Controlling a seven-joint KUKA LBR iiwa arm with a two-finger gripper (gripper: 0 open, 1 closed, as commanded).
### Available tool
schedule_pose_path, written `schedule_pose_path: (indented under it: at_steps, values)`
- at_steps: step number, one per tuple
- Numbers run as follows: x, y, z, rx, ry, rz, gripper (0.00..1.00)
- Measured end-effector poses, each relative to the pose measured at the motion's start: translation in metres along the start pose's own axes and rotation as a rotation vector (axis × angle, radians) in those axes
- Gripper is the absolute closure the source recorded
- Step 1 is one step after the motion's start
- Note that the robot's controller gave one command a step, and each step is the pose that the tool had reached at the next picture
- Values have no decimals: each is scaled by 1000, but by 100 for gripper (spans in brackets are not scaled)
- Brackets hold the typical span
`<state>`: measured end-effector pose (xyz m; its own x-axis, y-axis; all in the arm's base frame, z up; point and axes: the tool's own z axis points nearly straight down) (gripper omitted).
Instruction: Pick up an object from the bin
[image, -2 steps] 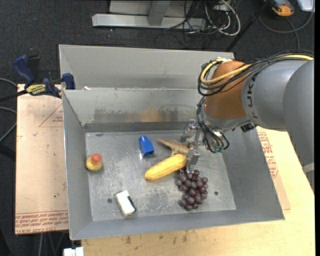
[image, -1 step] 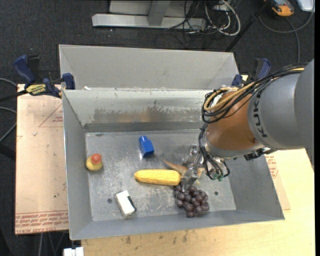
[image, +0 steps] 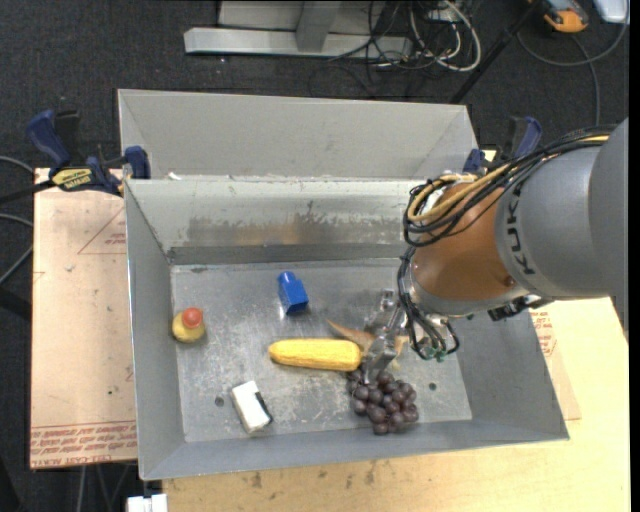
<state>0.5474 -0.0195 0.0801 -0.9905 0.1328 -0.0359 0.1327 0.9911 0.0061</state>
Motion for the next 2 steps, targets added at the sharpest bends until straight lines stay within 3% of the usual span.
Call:
schedule_pose_path:
  at_steps: [2]
  values:
    - [-11, -14, 2, -12, 23, 5, 100]
